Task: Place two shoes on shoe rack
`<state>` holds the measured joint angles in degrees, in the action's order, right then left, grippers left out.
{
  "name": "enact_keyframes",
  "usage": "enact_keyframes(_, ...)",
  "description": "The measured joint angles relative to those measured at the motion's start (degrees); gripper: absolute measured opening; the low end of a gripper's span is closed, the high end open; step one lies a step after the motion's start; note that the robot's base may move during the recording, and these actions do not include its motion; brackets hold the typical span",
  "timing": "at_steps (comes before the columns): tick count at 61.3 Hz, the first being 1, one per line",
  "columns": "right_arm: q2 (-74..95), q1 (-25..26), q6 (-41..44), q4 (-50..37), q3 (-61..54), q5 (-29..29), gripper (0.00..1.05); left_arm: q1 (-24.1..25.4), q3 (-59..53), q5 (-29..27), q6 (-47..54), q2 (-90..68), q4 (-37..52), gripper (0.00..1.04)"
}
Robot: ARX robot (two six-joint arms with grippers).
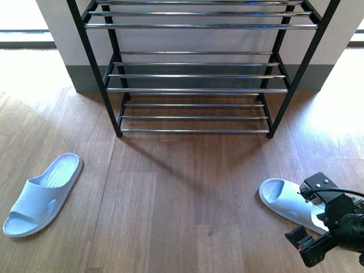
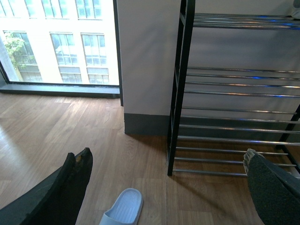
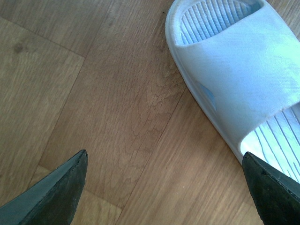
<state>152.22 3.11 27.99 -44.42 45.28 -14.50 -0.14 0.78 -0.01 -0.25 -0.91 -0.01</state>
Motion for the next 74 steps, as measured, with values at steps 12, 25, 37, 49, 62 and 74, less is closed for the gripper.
enact_keyframes(12, 6.1, -0.5, -2.99, 0.17, 7.67, 1.75, 0.96, 0.0, 0.0, 0.0, 0.0, 0.0, 0.0, 0.95)
enact_keyframes(25, 9.05, -1.92, -9.86, 0.81, 12.79, 2.62, 0.84, 0.0, 0.0, 0.0, 0.0, 0.0, 0.0, 0.95)
enact_keyframes(37, 9.18, -3.06, -11.78, 1.07, 14.49, 2.19, 0.54, 0.0, 0.0, 0.0, 0.0, 0.0, 0.0, 0.95)
enact_keyframes(49, 9.33, -2.93, -11.8, 1.14, 14.91, 2.6, 0.39, 0.0, 0.0, 0.0, 0.0, 0.0, 0.0, 0.95)
enact_keyframes(62, 8.79, -1.97, -11.72, -0.68, 12.83, 0.31, 0.78, 0.0, 0.0, 0.02, 0.0, 0.0, 0.0, 0.95)
enact_keyframes(74, 7.02, 0.04, -10.38, -0.87, 10.45, -1.11, 0.95, 0.0, 0.0, 0.0, 0.0, 0.0, 0.0, 0.95)
